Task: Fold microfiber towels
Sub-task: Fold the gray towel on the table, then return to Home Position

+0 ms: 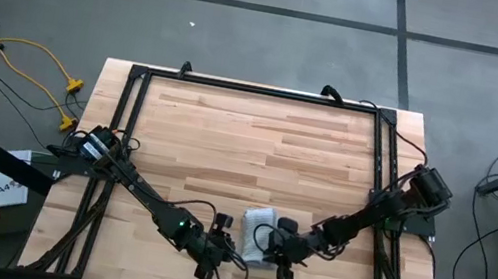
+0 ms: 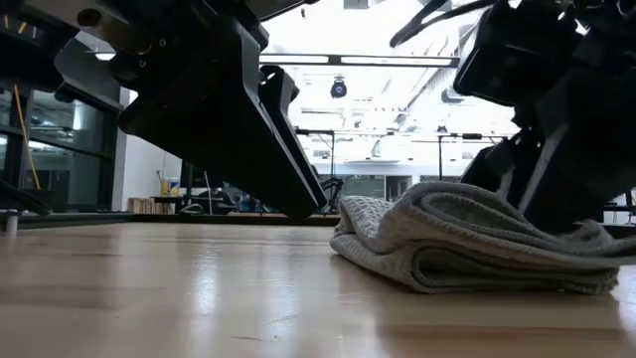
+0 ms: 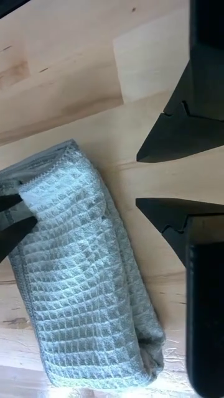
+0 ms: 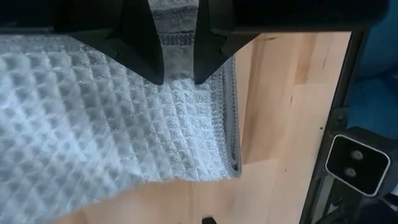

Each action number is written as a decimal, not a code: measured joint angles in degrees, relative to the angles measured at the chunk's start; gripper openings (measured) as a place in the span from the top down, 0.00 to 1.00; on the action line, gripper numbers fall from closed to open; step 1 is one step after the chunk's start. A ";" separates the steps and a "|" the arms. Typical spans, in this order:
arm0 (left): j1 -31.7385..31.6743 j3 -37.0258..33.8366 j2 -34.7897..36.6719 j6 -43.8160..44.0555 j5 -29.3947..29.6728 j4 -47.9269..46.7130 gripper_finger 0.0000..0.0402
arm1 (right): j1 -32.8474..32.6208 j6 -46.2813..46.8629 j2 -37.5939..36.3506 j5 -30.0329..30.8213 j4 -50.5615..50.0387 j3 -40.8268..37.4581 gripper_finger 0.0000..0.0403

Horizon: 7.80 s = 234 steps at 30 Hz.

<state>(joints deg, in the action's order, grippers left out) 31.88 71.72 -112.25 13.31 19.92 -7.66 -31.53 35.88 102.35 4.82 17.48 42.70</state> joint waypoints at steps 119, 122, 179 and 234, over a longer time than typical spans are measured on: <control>-0.31 -1.27 33.67 13.79 16.00 -41.34 0.75 | 17.27 -14.42 -50.26 -3.65 -28.76 0.00 0.80; 0.57 -2.39 36.91 13.90 17.42 -40.89 0.75 | 17.27 -12.51 -52.18 -4.08 -29.56 0.00 0.80; 7.89 -24.61 53.57 24.49 22.11 -30.89 0.75 | 17.30 -18.37 -101.67 -5.74 -33.30 -18.47 0.80; 7.89 -24.61 53.53 21.06 20.50 -25.30 0.75 | 17.27 -20.74 -101.91 0.62 -26.65 -36.35 0.80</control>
<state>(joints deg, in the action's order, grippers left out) 39.77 47.11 -58.72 34.36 40.42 -32.96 -14.26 15.14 0.43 5.44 -9.17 6.35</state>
